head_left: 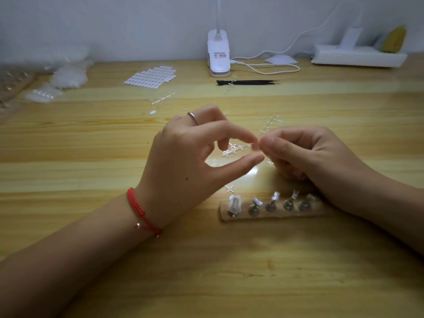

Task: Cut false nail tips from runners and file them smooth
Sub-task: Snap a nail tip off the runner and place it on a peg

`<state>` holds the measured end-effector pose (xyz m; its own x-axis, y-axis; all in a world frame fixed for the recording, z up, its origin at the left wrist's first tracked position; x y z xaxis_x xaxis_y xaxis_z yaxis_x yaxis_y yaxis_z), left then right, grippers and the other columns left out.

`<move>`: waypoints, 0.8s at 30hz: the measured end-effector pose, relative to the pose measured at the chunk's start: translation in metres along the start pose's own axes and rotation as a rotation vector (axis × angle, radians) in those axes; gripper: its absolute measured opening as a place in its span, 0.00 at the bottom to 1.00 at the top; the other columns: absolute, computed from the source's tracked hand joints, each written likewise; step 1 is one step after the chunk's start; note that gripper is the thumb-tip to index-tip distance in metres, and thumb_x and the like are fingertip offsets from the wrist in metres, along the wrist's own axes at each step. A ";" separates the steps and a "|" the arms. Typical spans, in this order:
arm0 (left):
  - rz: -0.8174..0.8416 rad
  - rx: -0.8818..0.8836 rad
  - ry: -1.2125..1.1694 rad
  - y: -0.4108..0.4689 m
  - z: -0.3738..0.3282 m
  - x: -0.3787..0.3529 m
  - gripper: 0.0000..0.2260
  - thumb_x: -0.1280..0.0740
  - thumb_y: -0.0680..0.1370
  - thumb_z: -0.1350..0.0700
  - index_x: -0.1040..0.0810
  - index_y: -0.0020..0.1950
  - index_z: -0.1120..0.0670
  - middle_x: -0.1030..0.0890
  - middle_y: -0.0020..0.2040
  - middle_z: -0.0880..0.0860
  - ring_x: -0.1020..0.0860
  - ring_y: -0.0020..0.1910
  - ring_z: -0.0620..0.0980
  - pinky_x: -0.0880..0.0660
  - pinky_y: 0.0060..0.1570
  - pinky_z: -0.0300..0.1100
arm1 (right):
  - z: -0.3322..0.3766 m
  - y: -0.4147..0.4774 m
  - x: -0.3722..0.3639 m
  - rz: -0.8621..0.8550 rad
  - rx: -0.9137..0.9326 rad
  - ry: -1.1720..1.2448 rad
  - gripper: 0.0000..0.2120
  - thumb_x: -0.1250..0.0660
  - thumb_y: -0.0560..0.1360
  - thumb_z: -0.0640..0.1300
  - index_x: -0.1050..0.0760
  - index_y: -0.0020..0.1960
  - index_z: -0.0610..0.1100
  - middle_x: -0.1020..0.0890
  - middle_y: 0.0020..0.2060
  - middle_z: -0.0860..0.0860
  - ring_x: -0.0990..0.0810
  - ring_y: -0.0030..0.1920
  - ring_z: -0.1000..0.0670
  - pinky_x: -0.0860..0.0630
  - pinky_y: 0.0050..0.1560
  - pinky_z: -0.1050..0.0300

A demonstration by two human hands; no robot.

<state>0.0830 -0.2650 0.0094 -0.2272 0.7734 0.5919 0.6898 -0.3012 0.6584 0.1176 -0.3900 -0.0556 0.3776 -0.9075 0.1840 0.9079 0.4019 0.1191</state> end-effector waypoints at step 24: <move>0.203 0.121 -0.020 -0.032 -0.009 -0.016 0.10 0.27 0.66 0.43 0.21 0.36 0.47 0.29 0.31 0.43 0.30 0.31 0.43 0.36 0.40 0.41 | -0.009 0.004 0.012 -0.072 -0.037 0.162 0.16 0.33 0.69 0.57 0.15 0.50 0.49 0.28 0.31 0.54 0.39 0.24 0.57 0.45 0.24 0.65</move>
<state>0.0585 -0.2730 -0.0166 -0.0629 0.7150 0.6963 0.7976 -0.3833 0.4657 0.1279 -0.4005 -0.0614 0.3331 -0.9428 0.0161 0.9386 0.3331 0.0898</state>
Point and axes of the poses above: each hand's wrist, its own y-axis towards the middle knuckle, its own x-axis out of the back of the hand, z = x × y, the point moved 10 cm from there along y, towards the middle knuckle
